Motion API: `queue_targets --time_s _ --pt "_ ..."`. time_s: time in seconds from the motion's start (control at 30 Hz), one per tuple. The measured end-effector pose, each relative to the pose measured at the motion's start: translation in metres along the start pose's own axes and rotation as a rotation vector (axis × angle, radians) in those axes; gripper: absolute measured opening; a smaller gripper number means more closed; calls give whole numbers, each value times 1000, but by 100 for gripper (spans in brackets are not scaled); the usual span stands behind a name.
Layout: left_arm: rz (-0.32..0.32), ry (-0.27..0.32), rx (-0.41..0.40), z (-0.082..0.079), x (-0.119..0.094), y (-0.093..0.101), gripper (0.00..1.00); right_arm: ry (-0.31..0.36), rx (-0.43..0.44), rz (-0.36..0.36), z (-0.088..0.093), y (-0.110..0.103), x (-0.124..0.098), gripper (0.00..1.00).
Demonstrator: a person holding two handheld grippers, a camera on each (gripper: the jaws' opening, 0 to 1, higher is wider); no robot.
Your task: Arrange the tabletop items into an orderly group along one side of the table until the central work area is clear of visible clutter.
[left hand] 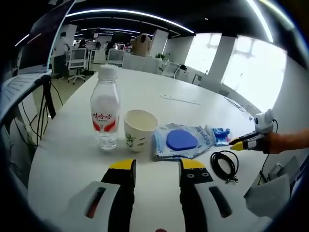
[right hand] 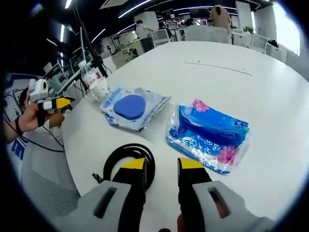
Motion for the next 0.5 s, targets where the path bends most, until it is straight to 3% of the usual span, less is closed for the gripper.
queue_targets --time_s 0.33,0.5 --pt "-5 -12 31 3 -5 -6 36 73 78 151 -3 31 -28 23" --pt "-3 -21 50 4 -7 -11 39 72 73 226 -4 45 -37 23"
Point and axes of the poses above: the point that each gripper's makers call its tool centre point, and the gripper's own axes: x roughly forward along the fingers, y roughly to its right, z roughly out of its underside, the point moved 9 cm from there along -x, roughly backward along the fingers, and after that the axes turned 11 degrees about -z, right-handed, at the moved point
